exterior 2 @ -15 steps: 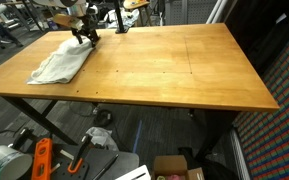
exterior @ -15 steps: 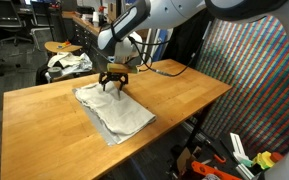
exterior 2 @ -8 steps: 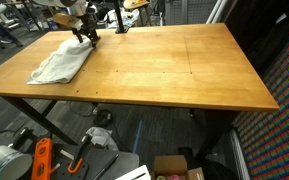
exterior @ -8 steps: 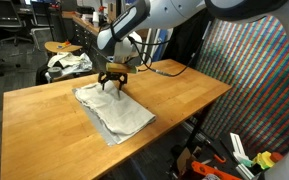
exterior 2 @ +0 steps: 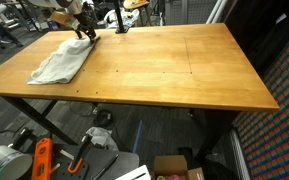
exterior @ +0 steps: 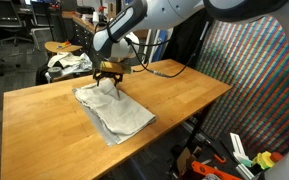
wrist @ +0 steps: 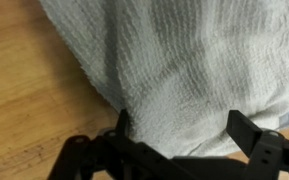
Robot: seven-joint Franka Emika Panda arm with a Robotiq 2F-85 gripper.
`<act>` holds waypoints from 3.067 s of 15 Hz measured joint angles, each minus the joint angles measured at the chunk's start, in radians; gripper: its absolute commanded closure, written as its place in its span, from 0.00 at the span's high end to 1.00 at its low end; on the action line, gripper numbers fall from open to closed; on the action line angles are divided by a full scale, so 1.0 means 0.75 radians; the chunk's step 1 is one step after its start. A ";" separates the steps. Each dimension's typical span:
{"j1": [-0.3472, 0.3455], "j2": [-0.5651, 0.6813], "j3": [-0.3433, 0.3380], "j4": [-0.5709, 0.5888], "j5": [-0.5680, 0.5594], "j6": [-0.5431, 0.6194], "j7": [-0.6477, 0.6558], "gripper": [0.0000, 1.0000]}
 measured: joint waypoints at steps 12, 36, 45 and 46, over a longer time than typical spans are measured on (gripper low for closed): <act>0.133 -0.120 -0.075 0.087 -0.149 -0.049 0.162 1.00; 0.280 0.124 -0.011 0.309 -0.253 -0.138 0.120 1.00; 0.284 0.266 -0.072 0.523 -0.255 -0.305 0.207 0.75; 0.284 0.278 -0.074 0.540 -0.255 -0.324 0.209 0.74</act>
